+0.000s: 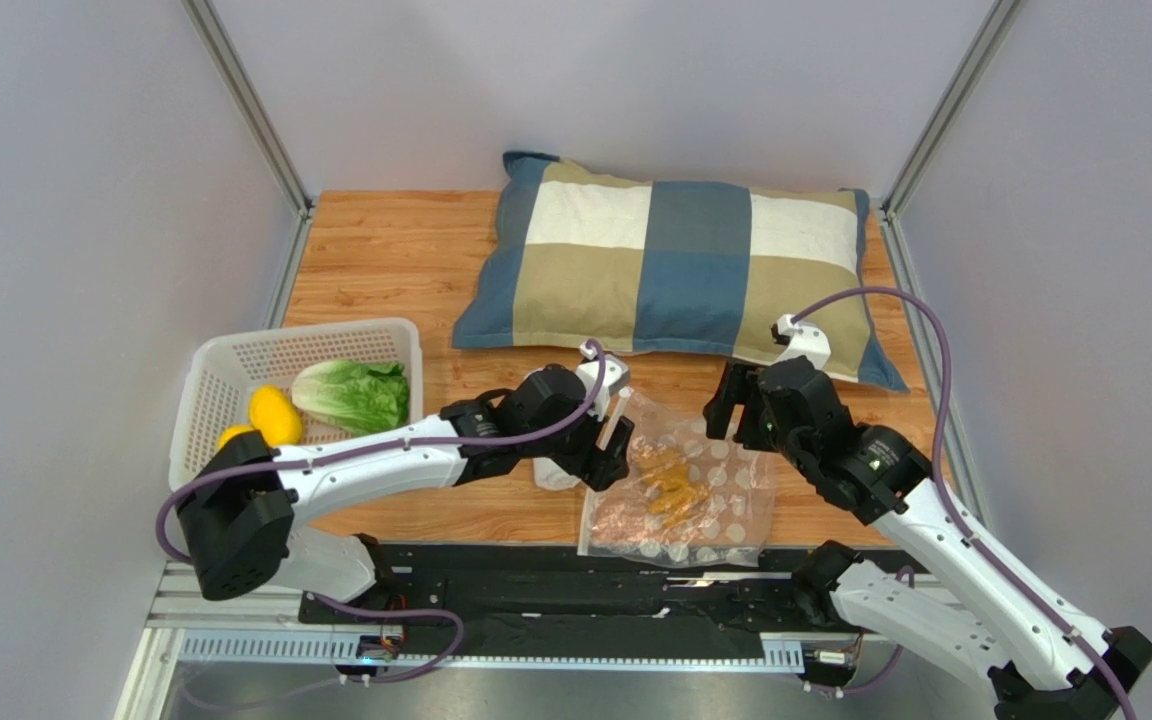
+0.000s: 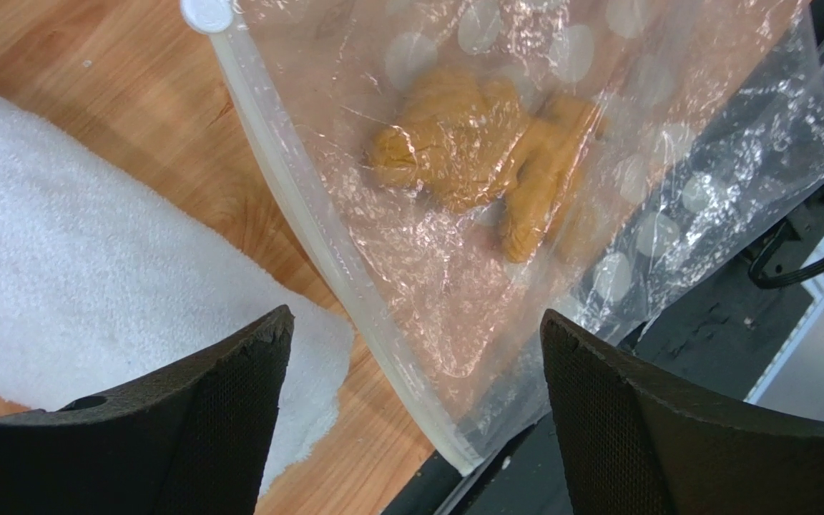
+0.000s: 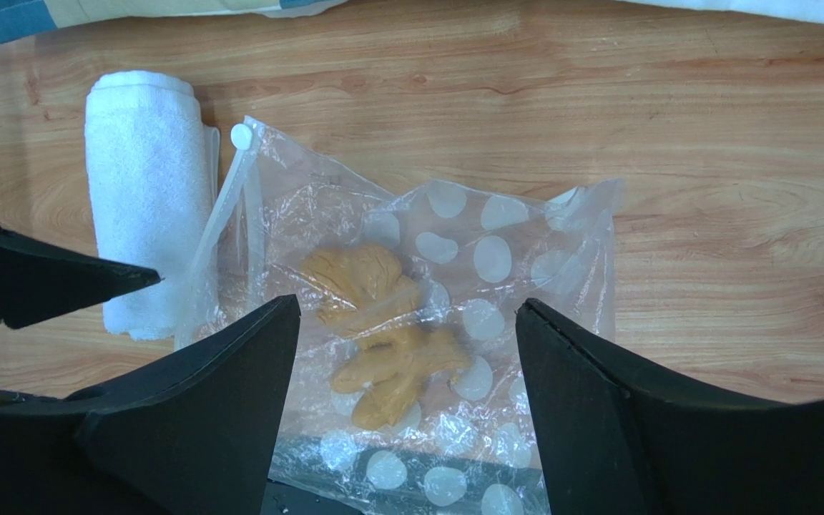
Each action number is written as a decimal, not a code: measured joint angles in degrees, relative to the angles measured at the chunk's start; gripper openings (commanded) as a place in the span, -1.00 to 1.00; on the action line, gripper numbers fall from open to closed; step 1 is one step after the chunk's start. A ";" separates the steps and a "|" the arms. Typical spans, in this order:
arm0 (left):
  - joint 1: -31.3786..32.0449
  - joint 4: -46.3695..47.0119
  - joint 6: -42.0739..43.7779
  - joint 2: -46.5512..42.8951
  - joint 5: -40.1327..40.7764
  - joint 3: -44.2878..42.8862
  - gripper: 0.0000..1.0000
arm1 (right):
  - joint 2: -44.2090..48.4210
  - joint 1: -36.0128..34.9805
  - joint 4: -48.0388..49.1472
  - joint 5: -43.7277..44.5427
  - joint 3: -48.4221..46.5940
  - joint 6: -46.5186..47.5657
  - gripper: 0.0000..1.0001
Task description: Open the zip-top bag and remove the fake food
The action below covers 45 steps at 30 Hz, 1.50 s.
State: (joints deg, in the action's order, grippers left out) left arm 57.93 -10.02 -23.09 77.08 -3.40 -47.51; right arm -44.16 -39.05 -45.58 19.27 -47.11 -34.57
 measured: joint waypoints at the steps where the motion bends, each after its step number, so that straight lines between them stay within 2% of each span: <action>1: 0.00 0.07 0.74 1.22 -0.46 -0.55 0.78 | 0.13 -0.07 0.04 -0.11 0.28 -0.09 0.55; 9: -3.45 0.61 2.84 9.64 -5.29 -5.05 0.77 | 0.87 -0.70 -0.04 -0.59 0.68 -0.20 0.55; 12: -5.99 1.75 2.60 10.38 -9.05 -5.05 0.62 | 1.68 -0.92 -0.07 -0.70 0.68 -0.26 0.55; 13: -6.51 2.40 2.40 10.62 -10.27 -5.05 0.41 | 1.99 -0.96 -0.04 -0.72 0.68 -0.37 0.55; 16: -7.10 5.05 1.49 11.82 -15.52 -5.05 0.21 | 2.27 -1.07 -0.02 -0.76 0.68 -0.66 0.55; 17: -6.99 5.75 1.01 12.11 -16.63 -5.05 0.06 | 2.25 -1.25 -0.02 -0.79 0.68 -0.79 0.55; 18: -6.91 6.56 0.74 12.61 -18.25 -5.07 -0.22 | 2.23 -1.44 -0.02 -0.83 0.68 -0.85 0.55; 19: -6.91 7.02 0.42 12.96 -19.17 -5.09 -0.31 | 2.19 -1.77 -0.02 -0.85 0.68 -1.03 0.55; 22: -6.80 8.02 -0.61 14.29 -21.92 -5.40 -0.90 | 2.14 -3.06 -0.04 -0.79 0.68 -1.44 0.55; 23: -6.80 8.28 -0.83 14.47 -22.51 -5.40 -1.00 | 2.10 -3.58 -0.04 -0.76 0.68 -1.62 0.54; 27: -6.69 9.68 -2.56 13.62 -23.74 -5.38 -1.00 | 2.01 -7.08 -0.87 -0.44 0.68 -2.54 0.54; 31: -6.38 12.11 -6.58 10.38 -23.45 -4.68 -1.00 | 2.29 -13.81 -1.55 1.01 0.92 -4.07 0.55; 39: -1.79 17.90 -15.23 5.66 -17.97 -4.44 -0.98 | 0.39 -26.21 -1.95 7.61 1.42 -7.80 0.59; 40: -1.40 17.27 -15.47 5.66 -17.14 -4.66 -0.88 | -0.13 -26.56 -2.45 8.48 1.40 -8.35 0.61; 41: -1.22 16.31 -15.52 5.66 -16.22 -4.79 -0.52 | -0.50 -26.93 -3.23 9.42 1.38 -8.87 0.61; 43: -1.57 13.66 -15.06 5.77 -14.34 -5.11 -0.16 | -0.39 -26.93 -5.27 11.39 1.31 -9.81 0.62; 44: -2.01 12.48 -14.40 5.95 -14.14 -5.25 0.49 | 0.15 -26.93 -6.19 12.26 1.31 -10.16 0.63; 45: -2.86 11.30 -13.90 6.25 -14.27 -5.29 0.66 | 1.07 -26.93 -6.91 13.16 1.31 -10.40 0.63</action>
State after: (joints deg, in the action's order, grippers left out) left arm 55.07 1.28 -36.99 83.33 -17.67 -52.80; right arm -43.09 -65.98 -52.49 32.42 -45.80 -44.97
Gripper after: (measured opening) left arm 0.387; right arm 0.809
